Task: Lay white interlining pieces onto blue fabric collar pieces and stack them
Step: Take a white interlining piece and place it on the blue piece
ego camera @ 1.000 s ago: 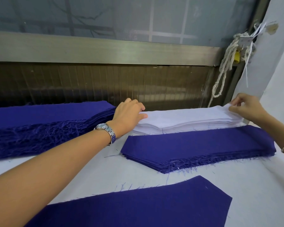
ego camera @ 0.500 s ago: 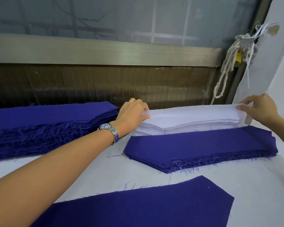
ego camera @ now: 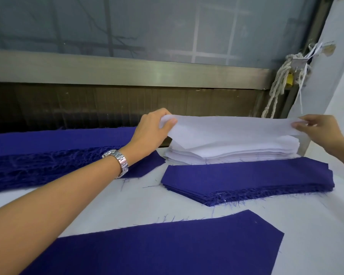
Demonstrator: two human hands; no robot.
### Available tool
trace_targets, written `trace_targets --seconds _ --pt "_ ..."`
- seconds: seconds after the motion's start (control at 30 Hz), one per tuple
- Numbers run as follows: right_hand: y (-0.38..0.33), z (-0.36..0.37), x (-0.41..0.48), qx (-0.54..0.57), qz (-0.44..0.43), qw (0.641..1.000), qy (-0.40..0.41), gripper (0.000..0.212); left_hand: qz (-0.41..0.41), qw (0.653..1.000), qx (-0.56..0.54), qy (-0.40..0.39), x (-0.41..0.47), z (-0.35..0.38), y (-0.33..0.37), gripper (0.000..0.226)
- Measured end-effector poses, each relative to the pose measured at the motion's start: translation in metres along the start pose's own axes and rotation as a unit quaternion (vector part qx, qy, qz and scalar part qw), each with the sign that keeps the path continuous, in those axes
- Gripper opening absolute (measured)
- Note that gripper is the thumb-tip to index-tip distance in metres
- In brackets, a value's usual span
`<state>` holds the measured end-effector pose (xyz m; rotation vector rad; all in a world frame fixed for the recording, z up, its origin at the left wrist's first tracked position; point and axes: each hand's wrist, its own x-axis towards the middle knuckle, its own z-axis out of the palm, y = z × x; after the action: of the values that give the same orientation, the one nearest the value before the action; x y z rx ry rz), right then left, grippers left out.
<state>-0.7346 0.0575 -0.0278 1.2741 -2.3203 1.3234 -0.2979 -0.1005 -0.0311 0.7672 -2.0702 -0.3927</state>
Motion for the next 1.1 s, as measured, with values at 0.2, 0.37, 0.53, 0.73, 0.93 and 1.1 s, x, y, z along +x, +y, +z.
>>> trace_targets --seconds 0.2,0.37,0.53,0.73,0.93,1.1 --pt "-0.026 -0.013 -0.013 0.106 -0.001 0.991 -0.087 0.014 -0.035 0.999 -0.028 0.016 -0.027 -0.046 -0.007 0.022" --pt "-0.051 -0.029 -0.037 0.135 0.005 0.967 -0.216 0.01 -0.096 0.995 -0.04 -0.005 -0.064 -0.09 -0.021 0.02" --pt "-0.073 -0.03 -0.067 0.093 0.033 0.922 -0.375 0.024 -0.157 0.983 -0.019 -0.093 -0.108 -0.14 -0.03 0.027" --pt "-0.094 -0.016 -0.114 0.096 0.022 0.881 -0.462 0.042 -0.204 0.963 -0.03 -0.175 -0.174 -0.187 -0.044 0.028" --pt "-0.103 0.0 -0.147 0.072 0.014 0.828 -0.555 0.064 -0.253 0.943 -0.043 -0.211 -0.223 -0.213 -0.068 0.067" --pt "-0.104 0.001 -0.163 0.053 -0.013 0.785 -0.617 0.043 -0.288 0.925 -0.019 -0.246 -0.227 -0.226 -0.077 0.068"
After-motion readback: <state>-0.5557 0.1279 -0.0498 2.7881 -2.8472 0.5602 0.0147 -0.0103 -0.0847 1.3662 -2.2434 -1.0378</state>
